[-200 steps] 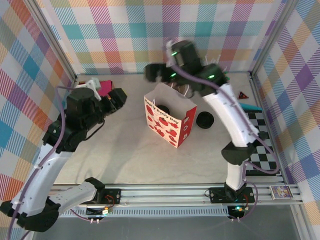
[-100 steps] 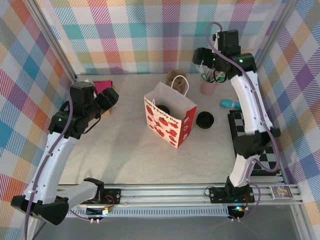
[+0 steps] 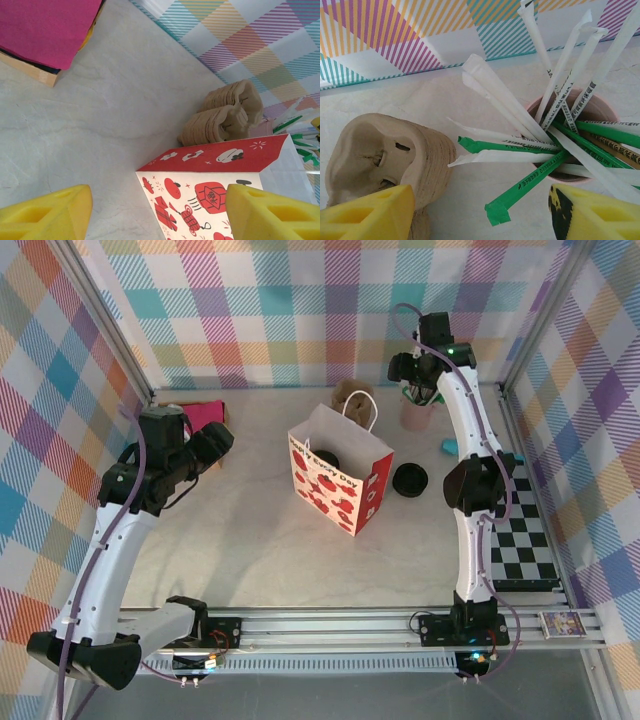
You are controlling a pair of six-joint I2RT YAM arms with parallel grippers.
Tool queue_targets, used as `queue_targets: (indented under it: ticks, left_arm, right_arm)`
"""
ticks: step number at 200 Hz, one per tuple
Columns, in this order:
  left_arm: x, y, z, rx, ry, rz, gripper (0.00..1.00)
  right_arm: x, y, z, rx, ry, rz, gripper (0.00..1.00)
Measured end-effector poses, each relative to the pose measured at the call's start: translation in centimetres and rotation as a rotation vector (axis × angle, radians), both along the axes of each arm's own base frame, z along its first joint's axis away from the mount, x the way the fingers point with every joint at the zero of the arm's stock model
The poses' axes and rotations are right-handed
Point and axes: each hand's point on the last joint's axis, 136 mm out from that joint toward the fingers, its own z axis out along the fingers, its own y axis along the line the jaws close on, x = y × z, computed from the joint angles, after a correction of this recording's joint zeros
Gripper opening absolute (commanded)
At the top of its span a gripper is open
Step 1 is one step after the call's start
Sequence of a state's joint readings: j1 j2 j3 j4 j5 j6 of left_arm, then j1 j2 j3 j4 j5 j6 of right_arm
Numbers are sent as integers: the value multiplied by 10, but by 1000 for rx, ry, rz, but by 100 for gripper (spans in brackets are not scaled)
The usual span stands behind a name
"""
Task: Pack the takeout coffee
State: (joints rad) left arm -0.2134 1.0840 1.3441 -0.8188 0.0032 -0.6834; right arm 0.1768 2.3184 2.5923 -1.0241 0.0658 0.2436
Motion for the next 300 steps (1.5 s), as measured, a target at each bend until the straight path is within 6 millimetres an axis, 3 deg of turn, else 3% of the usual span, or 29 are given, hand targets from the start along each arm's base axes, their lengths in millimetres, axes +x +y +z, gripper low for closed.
queue_targets:
  ticks: [106,158,190,251,300]
  left_arm:
    - [-6,6,-9,10,33,13,69]
    - [-9,8,-12,14,46,14,69]
    - [-10,9,-11,21,39,10,68]
    - [-12,12,-12,21,40,17,68]
    - [-12,13,-11,20,37,19,67]
  right_arm:
    - [0,-2,-16,-90,22,35,66]
    - [-9,5,-51,-146,105,44,58]
    - [-8,3,-54,-170,105,32,54]
    - [-5,-6,-51,-224,90,8,35]
    - [-5,-6,-45,-229,80,11,11]
